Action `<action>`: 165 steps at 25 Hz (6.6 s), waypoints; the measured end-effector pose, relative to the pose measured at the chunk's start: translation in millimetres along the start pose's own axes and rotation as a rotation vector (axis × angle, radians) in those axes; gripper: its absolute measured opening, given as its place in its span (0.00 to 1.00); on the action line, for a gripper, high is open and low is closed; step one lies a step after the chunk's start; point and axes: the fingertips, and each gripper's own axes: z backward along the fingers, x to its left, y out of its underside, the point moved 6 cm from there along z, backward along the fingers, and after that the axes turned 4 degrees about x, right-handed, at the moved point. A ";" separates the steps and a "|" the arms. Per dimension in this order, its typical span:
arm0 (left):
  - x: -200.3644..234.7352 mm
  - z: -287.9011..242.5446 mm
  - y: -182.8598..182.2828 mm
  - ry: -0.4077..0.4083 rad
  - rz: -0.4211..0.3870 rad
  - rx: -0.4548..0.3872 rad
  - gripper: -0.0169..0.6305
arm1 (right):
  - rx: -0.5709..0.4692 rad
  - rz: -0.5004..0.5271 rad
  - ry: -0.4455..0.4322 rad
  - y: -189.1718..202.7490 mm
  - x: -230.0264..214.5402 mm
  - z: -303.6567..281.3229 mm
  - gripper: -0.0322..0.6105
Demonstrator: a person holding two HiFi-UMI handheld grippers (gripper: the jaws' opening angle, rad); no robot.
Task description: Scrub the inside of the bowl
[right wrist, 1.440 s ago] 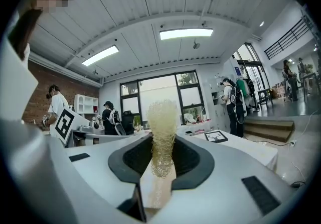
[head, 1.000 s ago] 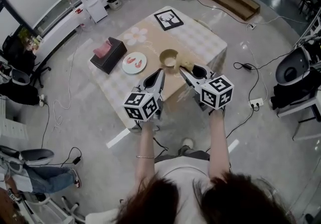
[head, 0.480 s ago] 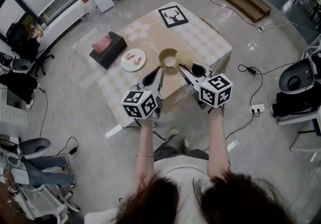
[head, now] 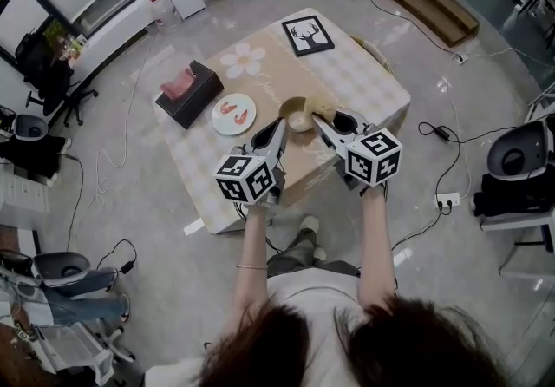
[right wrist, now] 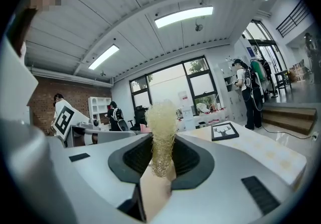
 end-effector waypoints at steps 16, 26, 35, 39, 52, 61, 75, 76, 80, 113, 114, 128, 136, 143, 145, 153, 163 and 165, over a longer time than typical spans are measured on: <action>58.1 -52.3 -19.6 0.078 0.031 0.011 0.04 | 0.012 -0.042 -0.005 -10.7 -48.4 -68.2 0.20; 81.8 -58.8 -17.9 0.016 0.076 0.026 0.04 | 0.045 -0.045 -0.054 -8.4 -62.7 -94.8 0.20; 77.5 -76.8 -13.0 -0.007 0.170 -0.038 0.04 | 0.130 0.018 -0.170 -20.2 -86.7 -114.6 0.20; 72.9 -82.0 -10.3 -0.025 0.192 -0.063 0.05 | 0.157 0.047 -0.243 -26.1 -93.9 -122.1 0.20; 70.9 -78.3 14.1 -0.160 0.294 -0.091 0.13 | 0.238 0.161 -0.441 -30.1 -102.7 -150.2 0.20; 77.6 -62.5 55.7 -0.343 0.446 -0.061 0.18 | 0.357 0.415 -0.565 -17.0 -100.0 -164.4 0.20; 72.9 -63.7 103.7 -0.439 0.617 0.002 0.18 | 0.512 0.935 -0.745 13.2 -82.9 -176.8 0.20; 72.3 -64.4 105.8 -0.438 0.627 0.006 0.18 | 0.516 0.974 -0.760 14.7 -81.2 -177.1 0.20; 70.1 -68.0 110.6 -0.419 0.667 0.014 0.18 | 0.551 1.112 -0.799 20.9 -76.3 -177.3 0.20; 68.8 -76.5 122.6 -0.390 0.778 0.066 0.18 | 0.642 1.968 -0.941 58.4 -50.3 -177.6 0.20; 69.1 -76.5 122.9 -0.388 0.782 0.064 0.18 | 0.638 1.999 -0.937 60.4 -49.8 -177.3 0.20; 70.1 -76.2 124.2 -0.375 0.800 0.046 0.18 | 0.623 2.254 -0.888 73.3 -42.9 -173.2 0.20; 69.9 -76.5 125.4 -0.377 0.799 0.049 0.18 | 0.640 2.297 -0.860 71.8 -49.1 -174.5 0.20; 68.5 -75.9 124.7 -0.379 0.799 0.051 0.18 | 0.660 2.307 -0.841 69.5 -56.1 -171.6 0.20; 68.2 -75.9 124.7 -0.379 0.798 0.052 0.18 | 0.663 2.310 -0.838 70.0 -57.3 -170.1 0.20; 66.0 -75.7 125.2 -0.376 0.801 0.052 0.18 | 0.681 2.315 -0.833 70.6 -62.8 -162.8 0.20; 65.8 -75.1 126.3 -0.377 0.804 0.043 0.18 | 0.691 2.319 -0.824 71.5 -69.6 -150.9 0.20; 65.9 -75.2 126.6 -0.378 0.805 0.043 0.18 | 0.688 2.326 -0.825 72.7 -70.0 -148.8 0.20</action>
